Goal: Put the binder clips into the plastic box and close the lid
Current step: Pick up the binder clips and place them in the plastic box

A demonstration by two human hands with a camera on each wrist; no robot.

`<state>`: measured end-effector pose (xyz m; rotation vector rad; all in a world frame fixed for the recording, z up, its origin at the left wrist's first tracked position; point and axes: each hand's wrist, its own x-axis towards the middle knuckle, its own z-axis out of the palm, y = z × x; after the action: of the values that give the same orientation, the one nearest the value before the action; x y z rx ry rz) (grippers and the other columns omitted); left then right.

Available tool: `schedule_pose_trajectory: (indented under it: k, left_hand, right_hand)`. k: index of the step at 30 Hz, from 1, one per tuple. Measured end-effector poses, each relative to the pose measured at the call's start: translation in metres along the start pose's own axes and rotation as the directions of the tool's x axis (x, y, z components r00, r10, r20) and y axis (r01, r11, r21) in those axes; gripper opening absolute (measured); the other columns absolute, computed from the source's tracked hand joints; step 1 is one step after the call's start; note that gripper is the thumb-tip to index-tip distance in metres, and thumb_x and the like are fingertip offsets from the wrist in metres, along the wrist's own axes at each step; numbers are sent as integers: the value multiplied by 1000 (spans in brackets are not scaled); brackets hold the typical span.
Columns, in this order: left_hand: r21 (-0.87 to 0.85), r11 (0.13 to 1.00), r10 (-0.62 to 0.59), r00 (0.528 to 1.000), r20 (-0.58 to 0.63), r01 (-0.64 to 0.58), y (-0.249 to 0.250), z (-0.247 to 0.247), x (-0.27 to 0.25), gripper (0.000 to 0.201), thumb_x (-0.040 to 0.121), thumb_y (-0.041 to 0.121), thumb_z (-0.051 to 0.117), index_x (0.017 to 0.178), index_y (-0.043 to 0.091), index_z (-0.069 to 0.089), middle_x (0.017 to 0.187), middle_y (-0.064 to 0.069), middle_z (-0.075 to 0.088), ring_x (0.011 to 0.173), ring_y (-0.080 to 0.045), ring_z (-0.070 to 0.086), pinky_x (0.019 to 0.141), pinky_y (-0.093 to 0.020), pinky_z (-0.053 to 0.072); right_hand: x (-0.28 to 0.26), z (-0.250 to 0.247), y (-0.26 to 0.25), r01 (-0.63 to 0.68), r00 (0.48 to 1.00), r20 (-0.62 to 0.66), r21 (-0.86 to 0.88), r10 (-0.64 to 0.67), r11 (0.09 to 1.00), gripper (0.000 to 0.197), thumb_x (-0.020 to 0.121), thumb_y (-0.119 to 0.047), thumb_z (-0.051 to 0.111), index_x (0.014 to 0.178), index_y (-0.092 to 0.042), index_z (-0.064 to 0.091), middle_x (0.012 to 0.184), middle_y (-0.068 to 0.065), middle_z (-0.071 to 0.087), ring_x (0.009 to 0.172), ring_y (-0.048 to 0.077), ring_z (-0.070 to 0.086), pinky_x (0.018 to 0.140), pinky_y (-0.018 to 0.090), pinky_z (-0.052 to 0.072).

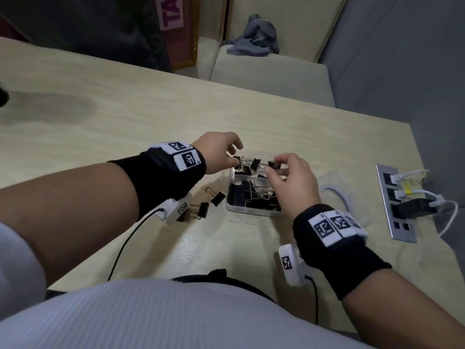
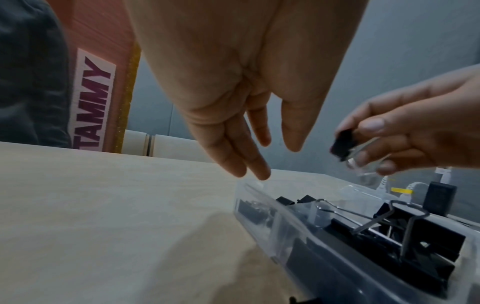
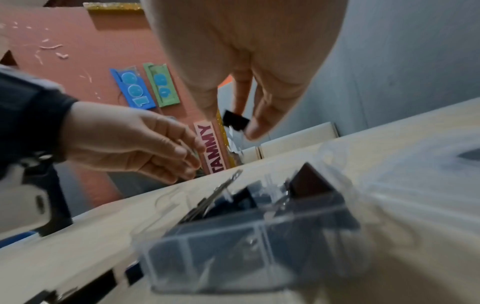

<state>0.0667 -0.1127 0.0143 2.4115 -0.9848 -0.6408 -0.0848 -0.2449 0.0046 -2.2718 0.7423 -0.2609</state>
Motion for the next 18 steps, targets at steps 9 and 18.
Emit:
schedule_pose_trajectory:
  k: [9,18]
  left_hand:
    - [564,825,-249,874,417,-34,-34,1,-35,41,76,47,71,105,17,66,104,-1,70,95,-22,64,75,-29,48]
    - [626,768,-230,855,466,-135,-47,19,-55,24,77,30,69,99,21,69,83,4,62,78,-17,55,61,-25,42]
  right_hand:
    - [-33,30,-19,359,860,435,-146,-266,922,18,90,-27,54,106,-24,62,105,-5,57,96,13,55,88,29,44]
    - [-45,63,-19,475,665,736,-285,-127,832,63,93,-25,49,149,-21,21,162,-4,6,137,25,37,109,41,37]
